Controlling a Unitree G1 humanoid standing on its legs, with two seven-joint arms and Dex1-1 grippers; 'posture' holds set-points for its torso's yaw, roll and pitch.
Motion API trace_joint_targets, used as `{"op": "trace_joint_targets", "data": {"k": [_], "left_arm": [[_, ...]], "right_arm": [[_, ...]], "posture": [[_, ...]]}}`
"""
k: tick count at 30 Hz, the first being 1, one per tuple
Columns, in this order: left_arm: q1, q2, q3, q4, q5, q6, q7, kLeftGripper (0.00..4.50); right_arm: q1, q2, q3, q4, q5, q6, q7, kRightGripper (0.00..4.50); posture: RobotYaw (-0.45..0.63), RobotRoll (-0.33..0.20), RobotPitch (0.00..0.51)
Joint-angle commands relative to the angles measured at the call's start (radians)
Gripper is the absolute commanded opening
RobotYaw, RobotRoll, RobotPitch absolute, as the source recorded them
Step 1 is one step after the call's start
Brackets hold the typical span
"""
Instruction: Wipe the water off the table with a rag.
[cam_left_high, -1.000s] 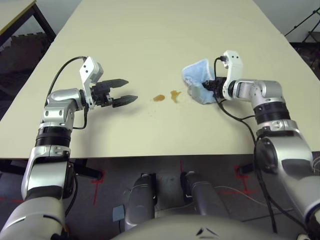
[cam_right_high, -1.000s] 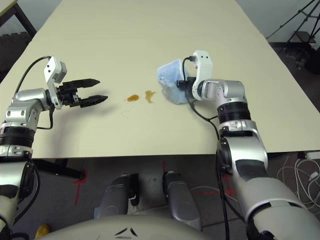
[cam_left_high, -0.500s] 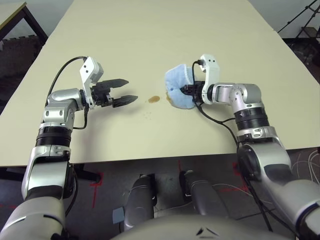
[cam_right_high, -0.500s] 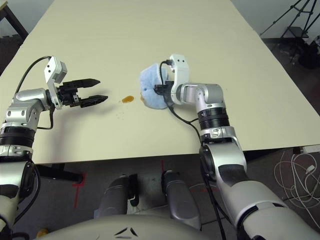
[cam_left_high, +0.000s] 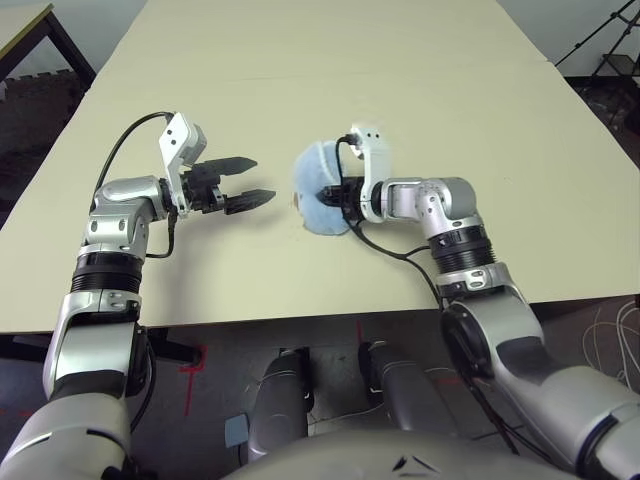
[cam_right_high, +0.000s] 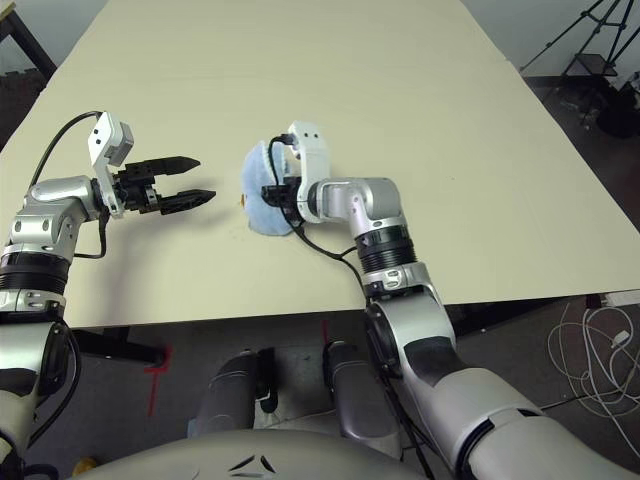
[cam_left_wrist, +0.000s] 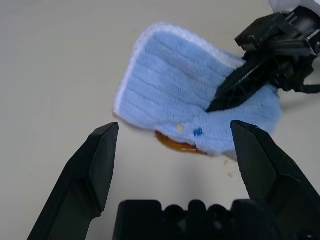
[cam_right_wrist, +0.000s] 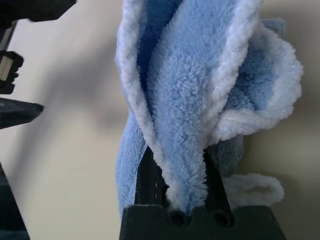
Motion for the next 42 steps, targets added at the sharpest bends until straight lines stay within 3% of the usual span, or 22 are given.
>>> {"op": "trace_joint_targets", "data": {"k": [1, 9, 19, 24, 30, 37, 42], "left_arm": [[0.017, 0.011, 0.012, -0.001, 0.003, -0.004, -0.002, 4.50], [0.021, 0.017, 0.015, -0.002, 0.004, -0.006, 0.002, 4.50], [0.008, 0.044, 0.037, 0.038, -0.007, -0.013, -0.019, 4.50], [0.007, 0.049, 0.049, 0.068, -0.001, -0.027, -0.017, 4.50], [-0.002, 0.047, 0.055, 0.083, 0.001, -0.036, -0.004, 4.50], [-0.035, 0.064, 0.081, 0.143, 0.006, -0.065, 0.023, 4.50], [-0.057, 0.070, 0.105, 0.160, -0.003, -0.065, 0.032, 4.50]], "right_arm": [[0.010, 0.040, 0.050, 0.045, 0.005, 0.020, 0.007, 0.04], [0.007, 0.064, 0.072, 0.078, 0.005, -0.009, 0.006, 0.04], [-0.123, -0.178, -0.031, 0.329, -0.048, -0.250, -0.020, 0.04], [-0.164, -0.223, -0.052, 0.418, -0.048, -0.308, -0.019, 0.04], [-0.152, -0.152, -0.064, 0.378, -0.016, -0.237, -0.014, 0.04], [-0.041, 0.021, -0.016, 0.139, 0.044, -0.001, -0.034, 0.04], [0.031, 0.076, 0.033, 0.007, 0.090, 0.157, -0.033, 0.04]], "posture": [[-0.14, 0.000, 0.152], [-0.13, 0.000, 0.149], [-0.14, 0.000, 0.139], [-0.15, 0.000, 0.139], [-0.14, 0.000, 0.141], [-0.14, 0.000, 0.143], [-0.13, 0.000, 0.145]]}}
